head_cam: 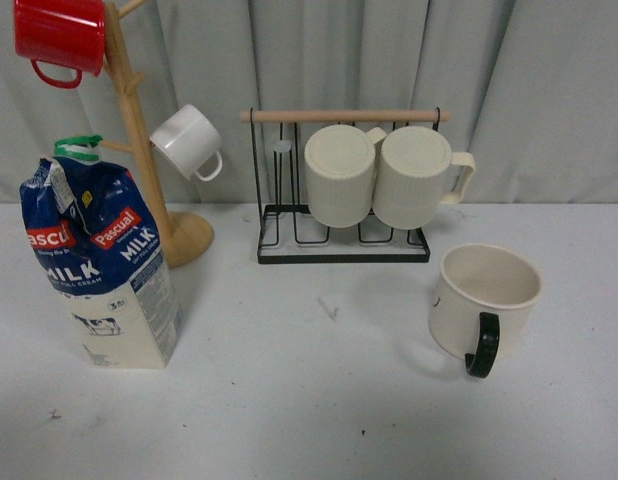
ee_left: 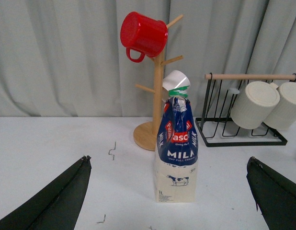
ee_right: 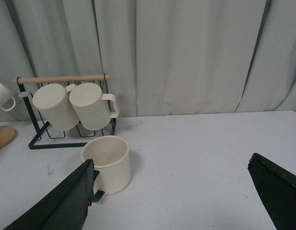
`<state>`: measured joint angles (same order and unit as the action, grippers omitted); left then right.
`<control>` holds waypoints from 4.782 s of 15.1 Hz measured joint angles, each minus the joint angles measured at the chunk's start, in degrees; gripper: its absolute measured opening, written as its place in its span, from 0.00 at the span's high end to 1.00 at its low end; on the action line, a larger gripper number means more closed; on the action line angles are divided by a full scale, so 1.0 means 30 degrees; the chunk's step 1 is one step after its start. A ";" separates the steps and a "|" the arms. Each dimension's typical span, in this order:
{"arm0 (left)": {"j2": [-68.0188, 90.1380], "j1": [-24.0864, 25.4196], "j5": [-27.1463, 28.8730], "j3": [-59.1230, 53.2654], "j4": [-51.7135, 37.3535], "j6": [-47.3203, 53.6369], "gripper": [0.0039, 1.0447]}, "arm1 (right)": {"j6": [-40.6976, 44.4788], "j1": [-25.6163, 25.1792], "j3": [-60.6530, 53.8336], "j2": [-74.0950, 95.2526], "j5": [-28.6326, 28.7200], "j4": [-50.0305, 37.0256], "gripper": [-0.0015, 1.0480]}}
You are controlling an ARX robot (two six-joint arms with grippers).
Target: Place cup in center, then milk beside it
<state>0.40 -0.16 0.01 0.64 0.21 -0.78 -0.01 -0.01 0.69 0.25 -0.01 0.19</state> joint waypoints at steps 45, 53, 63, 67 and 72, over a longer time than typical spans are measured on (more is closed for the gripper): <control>0.0000 0.0000 0.0000 0.0000 0.0000 0.0000 0.06 | -0.8269 0.2856 2.3219 3.9022 0.0138 0.2878 0.06; 0.0000 0.0000 0.0000 0.0000 0.0000 0.0000 0.06 | -0.8276 0.2463 2.2833 3.9393 -0.0015 0.2594 0.80; 0.0000 0.0000 0.0000 0.0000 0.0000 0.0000 0.06 | -0.7978 0.5574 2.4713 3.8410 -0.0066 0.5136 0.97; 0.0000 0.0000 0.0000 0.0000 0.0000 -0.0007 0.06 | -0.7613 0.7468 2.7445 4.0625 -0.1078 0.7329 0.97; 0.0000 0.0000 0.0000 0.0000 0.0000 -0.0007 0.06 | -0.7373 0.7796 2.8035 4.1426 -0.1180 0.7788 0.97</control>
<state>0.40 -0.16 0.01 0.64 0.21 -0.80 -22.13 23.38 84.79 124.53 -3.55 23.55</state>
